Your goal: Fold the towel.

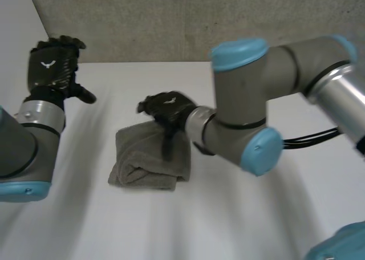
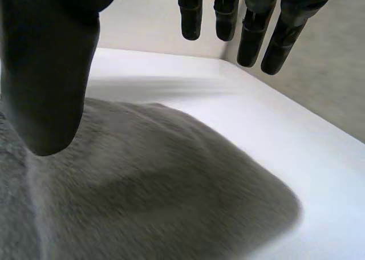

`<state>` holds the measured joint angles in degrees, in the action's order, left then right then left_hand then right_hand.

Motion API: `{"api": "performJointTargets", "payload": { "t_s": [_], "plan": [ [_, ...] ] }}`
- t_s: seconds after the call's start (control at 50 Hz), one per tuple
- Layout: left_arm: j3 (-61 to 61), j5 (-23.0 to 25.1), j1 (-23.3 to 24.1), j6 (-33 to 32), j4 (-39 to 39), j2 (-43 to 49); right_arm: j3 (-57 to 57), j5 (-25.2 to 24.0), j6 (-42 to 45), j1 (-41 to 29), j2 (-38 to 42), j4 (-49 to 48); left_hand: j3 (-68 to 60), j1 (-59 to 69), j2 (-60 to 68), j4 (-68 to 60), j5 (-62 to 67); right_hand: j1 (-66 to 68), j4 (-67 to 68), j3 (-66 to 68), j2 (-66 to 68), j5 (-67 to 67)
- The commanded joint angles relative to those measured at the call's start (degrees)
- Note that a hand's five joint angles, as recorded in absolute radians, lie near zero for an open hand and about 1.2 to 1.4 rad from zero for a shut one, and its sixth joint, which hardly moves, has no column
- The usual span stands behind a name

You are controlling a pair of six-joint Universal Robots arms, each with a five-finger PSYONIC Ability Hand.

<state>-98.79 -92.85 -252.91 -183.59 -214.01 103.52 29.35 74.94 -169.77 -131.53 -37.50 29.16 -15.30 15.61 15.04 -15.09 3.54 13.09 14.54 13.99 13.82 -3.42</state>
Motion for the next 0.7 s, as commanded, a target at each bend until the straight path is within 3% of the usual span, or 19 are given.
{"api": "performJointTargets", "payload": {
  "t_s": [0.02, 0.14, 0.42, 0.6, 0.7],
  "plan": [
    [0.54, 0.21, 5.06, 2.80, 2.45, 3.96, 11.51, 0.38, -1.27, 3.73, -5.21, -5.60, 3.40, -3.72, -3.15, 3.19, -1.65, -3.09, -4.54, -3.99, -3.82, 3.42],
    [-1.22, 0.30, 8.13, 3.51, 6.49, 7.21, 13.62, 0.38, -4.25, 3.82, -3.46, -7.44, 3.23, -3.55, -2.98, 3.02, -1.48, -3.09, -4.54, -3.99, -3.82, 3.42],
    [-5.71, -0.05, 7.61, 2.80, 8.26, 12.93, 10.55, 3.63, -5.05, 3.82, 6.21, -10.44, 2.56, -2.88, -2.30, 2.35, -0.81, -3.09, -4.54, -3.99, -3.82, 3.42],
    [-5.80, -0.05, 7.52, 2.80, 8.35, 12.41, 11.25, 6.10, -5.05, 3.47, 3.93, -10.09, 2.56, -2.88, -2.30, 2.35, -0.81, -3.09, -4.54, -3.99, -3.82, 3.42],
    [-3.43, 0.04, 7.52, 2.63, 9.92, 9.35, 12.66, 7.76, -5.57, 3.29, -2.20, -10.09, 3.23, -3.55, -2.97, 3.02, -1.47, -3.09, -4.54, -3.99, -3.82, 3.42]
  ]
}}
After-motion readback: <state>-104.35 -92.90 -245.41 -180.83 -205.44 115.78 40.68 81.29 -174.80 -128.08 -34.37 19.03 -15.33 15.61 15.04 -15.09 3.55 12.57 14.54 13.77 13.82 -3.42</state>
